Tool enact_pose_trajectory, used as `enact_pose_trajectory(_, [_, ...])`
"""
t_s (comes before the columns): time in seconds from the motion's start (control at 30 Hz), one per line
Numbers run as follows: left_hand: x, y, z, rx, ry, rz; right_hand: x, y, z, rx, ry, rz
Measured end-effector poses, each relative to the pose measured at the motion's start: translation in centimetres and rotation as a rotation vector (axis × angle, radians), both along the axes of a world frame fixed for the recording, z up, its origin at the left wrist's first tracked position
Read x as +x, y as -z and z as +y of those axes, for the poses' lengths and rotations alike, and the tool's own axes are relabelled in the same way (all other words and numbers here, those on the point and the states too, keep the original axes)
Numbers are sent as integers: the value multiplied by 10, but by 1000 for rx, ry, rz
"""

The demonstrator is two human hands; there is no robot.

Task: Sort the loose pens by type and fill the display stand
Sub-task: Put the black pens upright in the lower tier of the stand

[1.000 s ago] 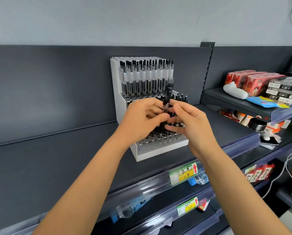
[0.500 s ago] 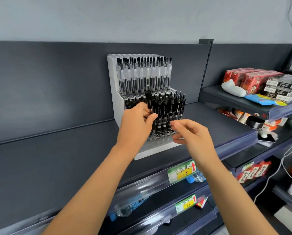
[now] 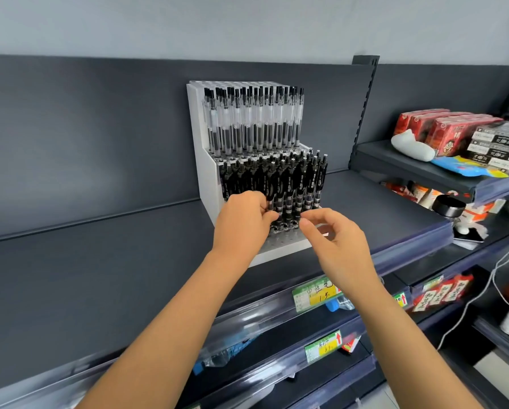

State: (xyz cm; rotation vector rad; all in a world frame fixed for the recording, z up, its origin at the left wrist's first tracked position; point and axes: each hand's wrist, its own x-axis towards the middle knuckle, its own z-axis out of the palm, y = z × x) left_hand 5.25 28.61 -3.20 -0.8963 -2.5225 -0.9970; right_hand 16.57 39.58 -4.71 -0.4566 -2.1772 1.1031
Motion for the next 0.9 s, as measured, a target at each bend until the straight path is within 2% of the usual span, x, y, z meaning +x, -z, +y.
enact_pose_trajectory(0.17, [11, 1, -14, -183, -19, 122, 1, 0, -2, 394, 26, -120])
enact_pose_trajectory(0.33, [28, -4, -55, -294, -114, 445, 11, -7, -18, 583, -28, -90])
enact_pose_trajectory(0.4, [42, -6, -82, -348, -196, 501, 16, -8, -33, 598, -108, -94])
enact_pose_trajectory(0.57, [76, -5, -173, -599, -428, 329, 14, -10, -93, 504, -321, -82])
enact_pose_trajectory(0.67, [93, -9, -231, -639, -583, 141, 12, -4, -135, 478, -463, -93])
enact_pose_trajectory(0.77, [105, -5, -283, -592, -733, 15, 13, 3, -171, 450, -596, -118])
enact_pose_trajectory(0.9, [107, 5, -341, -471, -829, -134, 10, 8, -216, 474, -736, -182])
